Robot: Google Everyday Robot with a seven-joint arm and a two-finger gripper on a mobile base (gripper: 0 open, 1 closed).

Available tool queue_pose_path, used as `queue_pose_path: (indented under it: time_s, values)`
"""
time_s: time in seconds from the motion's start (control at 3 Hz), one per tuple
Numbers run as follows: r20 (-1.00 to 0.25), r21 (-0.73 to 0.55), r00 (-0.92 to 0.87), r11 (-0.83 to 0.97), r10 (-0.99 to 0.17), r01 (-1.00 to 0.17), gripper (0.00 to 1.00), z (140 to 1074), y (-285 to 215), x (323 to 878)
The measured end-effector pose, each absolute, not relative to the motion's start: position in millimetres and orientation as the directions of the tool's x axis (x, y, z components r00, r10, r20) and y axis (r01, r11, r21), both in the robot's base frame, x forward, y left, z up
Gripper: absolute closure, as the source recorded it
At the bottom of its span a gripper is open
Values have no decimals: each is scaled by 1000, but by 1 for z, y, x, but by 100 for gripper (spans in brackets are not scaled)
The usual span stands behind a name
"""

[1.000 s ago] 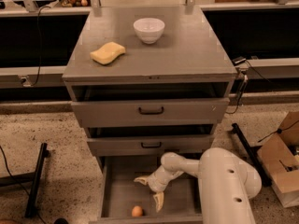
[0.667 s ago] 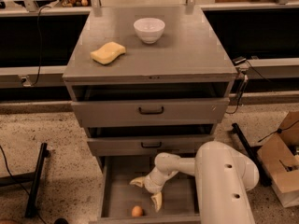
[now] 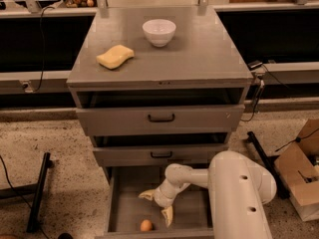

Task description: Pick orange from bottom drawer and place on counter

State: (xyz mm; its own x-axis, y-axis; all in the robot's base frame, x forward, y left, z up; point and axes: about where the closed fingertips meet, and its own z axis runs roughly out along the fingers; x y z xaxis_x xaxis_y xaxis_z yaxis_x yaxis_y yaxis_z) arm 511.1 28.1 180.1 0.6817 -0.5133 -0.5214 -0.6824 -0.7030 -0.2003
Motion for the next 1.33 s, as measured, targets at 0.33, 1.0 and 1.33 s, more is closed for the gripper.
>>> queue_pose_path:
  time_s: [0.33, 1.0, 1.33]
  values:
    - [-445, -165, 745, -772, -497, -614, 0, 170, 33, 508]
    - [-317, -34, 871, -913, -375, -406, 0, 139, 37, 503]
    - [-321, -22, 899, -946, -298, -322, 0, 128, 37, 499]
